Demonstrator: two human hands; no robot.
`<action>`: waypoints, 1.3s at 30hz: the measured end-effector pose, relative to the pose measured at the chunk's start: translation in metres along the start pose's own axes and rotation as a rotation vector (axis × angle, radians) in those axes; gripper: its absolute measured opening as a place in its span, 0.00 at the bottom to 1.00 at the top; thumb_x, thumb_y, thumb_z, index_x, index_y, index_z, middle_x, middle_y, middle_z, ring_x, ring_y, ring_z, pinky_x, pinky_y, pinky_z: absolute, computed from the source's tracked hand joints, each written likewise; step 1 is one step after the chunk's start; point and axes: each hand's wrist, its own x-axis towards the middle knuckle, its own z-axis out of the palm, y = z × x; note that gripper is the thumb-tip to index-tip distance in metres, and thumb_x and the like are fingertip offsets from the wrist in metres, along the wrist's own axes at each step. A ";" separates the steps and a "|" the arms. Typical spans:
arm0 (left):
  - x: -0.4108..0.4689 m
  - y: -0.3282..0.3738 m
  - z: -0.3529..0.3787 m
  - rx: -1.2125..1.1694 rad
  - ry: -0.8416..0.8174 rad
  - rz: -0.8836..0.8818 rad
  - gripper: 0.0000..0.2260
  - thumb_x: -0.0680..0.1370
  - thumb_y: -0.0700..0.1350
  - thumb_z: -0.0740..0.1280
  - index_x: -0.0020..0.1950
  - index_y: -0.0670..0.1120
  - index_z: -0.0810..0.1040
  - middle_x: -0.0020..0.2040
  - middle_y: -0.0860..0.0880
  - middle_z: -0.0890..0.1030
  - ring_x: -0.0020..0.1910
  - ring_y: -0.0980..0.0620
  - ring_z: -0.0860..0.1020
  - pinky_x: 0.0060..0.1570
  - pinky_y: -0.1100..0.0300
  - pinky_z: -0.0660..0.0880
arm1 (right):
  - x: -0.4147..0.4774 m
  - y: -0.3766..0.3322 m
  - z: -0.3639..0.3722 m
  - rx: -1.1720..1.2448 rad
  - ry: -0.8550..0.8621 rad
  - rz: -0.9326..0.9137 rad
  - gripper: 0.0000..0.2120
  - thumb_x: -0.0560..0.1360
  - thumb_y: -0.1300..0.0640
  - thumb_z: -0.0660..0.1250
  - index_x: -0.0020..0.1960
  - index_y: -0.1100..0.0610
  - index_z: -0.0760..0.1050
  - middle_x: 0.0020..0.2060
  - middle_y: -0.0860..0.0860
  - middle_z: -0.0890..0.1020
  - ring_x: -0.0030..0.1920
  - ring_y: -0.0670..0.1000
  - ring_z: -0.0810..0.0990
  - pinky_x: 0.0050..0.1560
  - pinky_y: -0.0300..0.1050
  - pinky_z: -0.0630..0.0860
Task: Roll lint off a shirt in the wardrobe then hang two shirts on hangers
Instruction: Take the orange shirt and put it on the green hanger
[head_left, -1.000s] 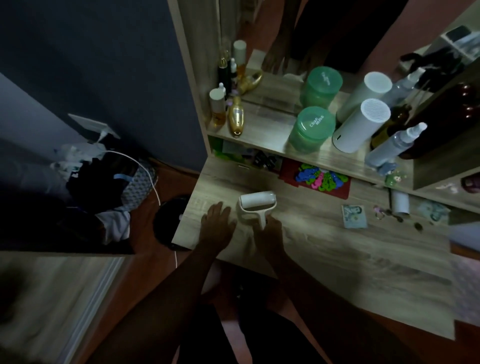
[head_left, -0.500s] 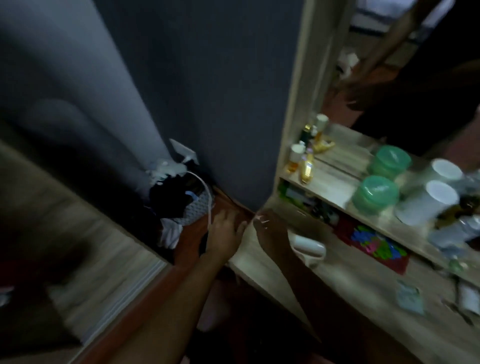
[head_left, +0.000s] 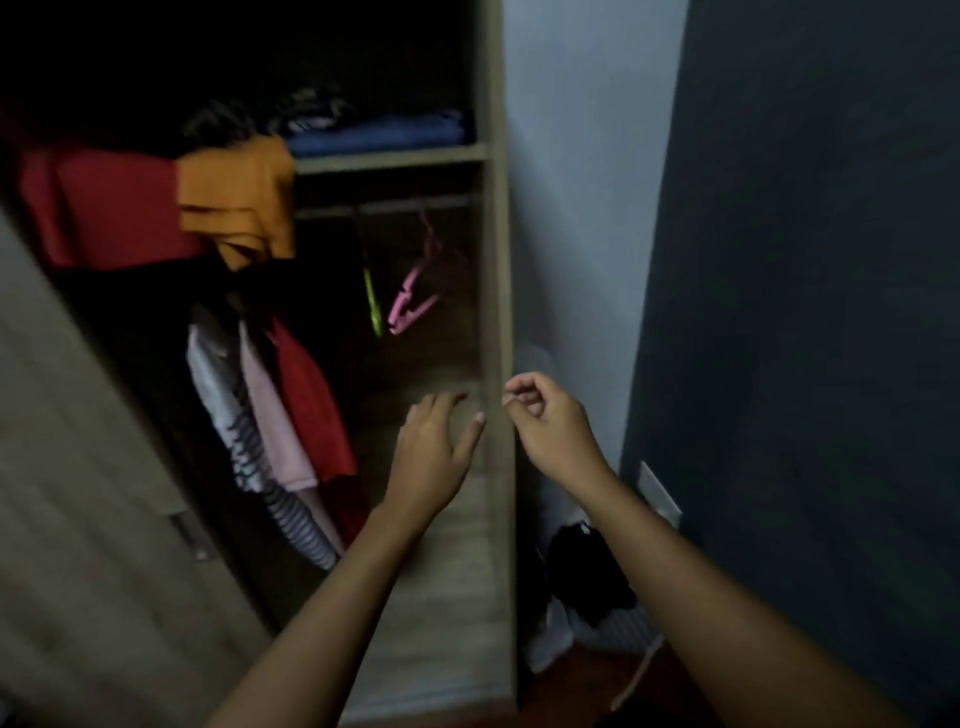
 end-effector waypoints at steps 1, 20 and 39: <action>0.019 -0.012 -0.018 0.013 0.039 0.003 0.18 0.78 0.56 0.63 0.62 0.46 0.76 0.56 0.46 0.79 0.57 0.45 0.77 0.59 0.50 0.74 | 0.016 -0.017 0.013 0.007 -0.022 -0.042 0.05 0.77 0.61 0.67 0.52 0.59 0.78 0.38 0.47 0.77 0.34 0.36 0.75 0.38 0.23 0.69; 0.303 -0.155 -0.240 0.379 0.341 0.104 0.17 0.79 0.55 0.63 0.64 0.47 0.75 0.58 0.47 0.77 0.59 0.45 0.74 0.55 0.47 0.73 | 0.272 -0.259 0.193 -0.121 0.008 -0.566 0.03 0.76 0.56 0.66 0.49 0.50 0.77 0.42 0.48 0.81 0.42 0.46 0.78 0.39 0.39 0.74; 0.456 -0.196 -0.267 0.416 -0.154 -0.478 0.16 0.80 0.45 0.65 0.67 0.40 0.75 0.65 0.42 0.77 0.64 0.42 0.76 0.61 0.54 0.72 | 0.421 -0.303 0.210 -0.614 -0.300 -0.465 0.17 0.78 0.50 0.65 0.65 0.53 0.75 0.63 0.55 0.78 0.58 0.54 0.77 0.58 0.47 0.74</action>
